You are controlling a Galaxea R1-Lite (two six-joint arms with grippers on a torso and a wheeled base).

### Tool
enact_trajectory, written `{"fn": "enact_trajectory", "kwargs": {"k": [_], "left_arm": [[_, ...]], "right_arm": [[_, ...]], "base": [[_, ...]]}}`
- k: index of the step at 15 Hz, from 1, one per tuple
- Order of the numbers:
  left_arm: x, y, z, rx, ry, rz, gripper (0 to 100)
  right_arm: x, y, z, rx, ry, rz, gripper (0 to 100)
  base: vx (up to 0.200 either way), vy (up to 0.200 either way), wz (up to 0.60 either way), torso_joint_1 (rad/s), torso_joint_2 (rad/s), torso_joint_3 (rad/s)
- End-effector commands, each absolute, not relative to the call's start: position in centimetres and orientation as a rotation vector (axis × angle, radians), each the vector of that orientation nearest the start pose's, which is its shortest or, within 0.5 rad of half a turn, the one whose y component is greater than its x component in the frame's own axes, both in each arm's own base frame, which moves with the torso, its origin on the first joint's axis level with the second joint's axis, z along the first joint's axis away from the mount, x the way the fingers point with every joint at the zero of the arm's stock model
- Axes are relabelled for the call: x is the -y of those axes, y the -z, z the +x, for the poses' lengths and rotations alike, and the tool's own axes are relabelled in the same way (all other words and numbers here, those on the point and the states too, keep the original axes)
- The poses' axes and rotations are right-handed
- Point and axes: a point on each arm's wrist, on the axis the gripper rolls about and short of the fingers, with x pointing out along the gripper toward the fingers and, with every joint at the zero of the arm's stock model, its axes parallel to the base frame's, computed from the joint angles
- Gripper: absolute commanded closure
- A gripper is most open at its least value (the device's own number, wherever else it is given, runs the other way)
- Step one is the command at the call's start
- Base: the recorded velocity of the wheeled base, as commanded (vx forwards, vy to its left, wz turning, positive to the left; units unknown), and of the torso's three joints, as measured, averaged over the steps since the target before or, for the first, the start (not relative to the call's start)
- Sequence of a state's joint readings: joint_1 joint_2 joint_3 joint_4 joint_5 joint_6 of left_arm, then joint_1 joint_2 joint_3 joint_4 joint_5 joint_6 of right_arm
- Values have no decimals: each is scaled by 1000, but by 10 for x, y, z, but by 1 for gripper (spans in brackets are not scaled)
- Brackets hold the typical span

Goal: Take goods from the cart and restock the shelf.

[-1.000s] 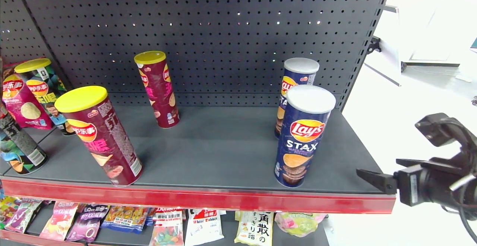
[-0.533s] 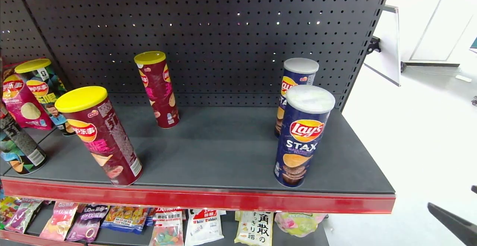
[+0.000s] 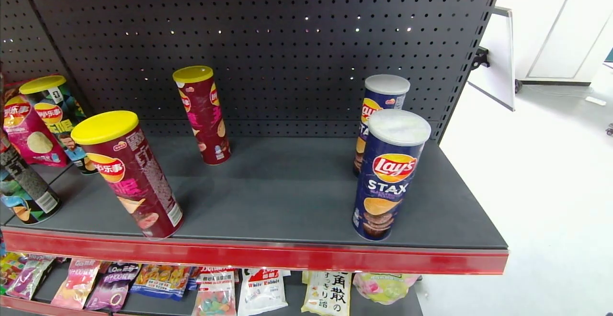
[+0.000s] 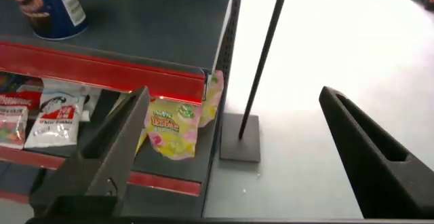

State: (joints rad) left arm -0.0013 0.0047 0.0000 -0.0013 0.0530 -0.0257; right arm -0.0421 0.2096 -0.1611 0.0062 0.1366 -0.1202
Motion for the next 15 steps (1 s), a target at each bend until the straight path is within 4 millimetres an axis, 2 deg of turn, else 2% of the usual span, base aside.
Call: {"fn": "enact_trajectory", "kwargs": {"k": [1, 2, 6, 15], "left_arm": [[-1, -76, -22, -2, -52, -26, 0], [-1, -76, -22, -2, -52, -26, 0], [-1, -76, -22, -2, -51, -26, 0], [-1, -76, -22, -3, -51, -21, 0]], "right_arm": [[-2, -88, -25, 86, -83, -114, 0], [-1, -93, -24, 169, -23, -96, 0], [0, -76, -23, 8, -17, -37, 0], [0, -75, -23, -2, -20, 3, 0]], "base": [[0, 0, 0, 0, 0, 0], [0, 0, 0, 0, 0, 0], [0, 0, 0, 0, 0, 0], [0, 0, 0, 0, 0, 0]]}}
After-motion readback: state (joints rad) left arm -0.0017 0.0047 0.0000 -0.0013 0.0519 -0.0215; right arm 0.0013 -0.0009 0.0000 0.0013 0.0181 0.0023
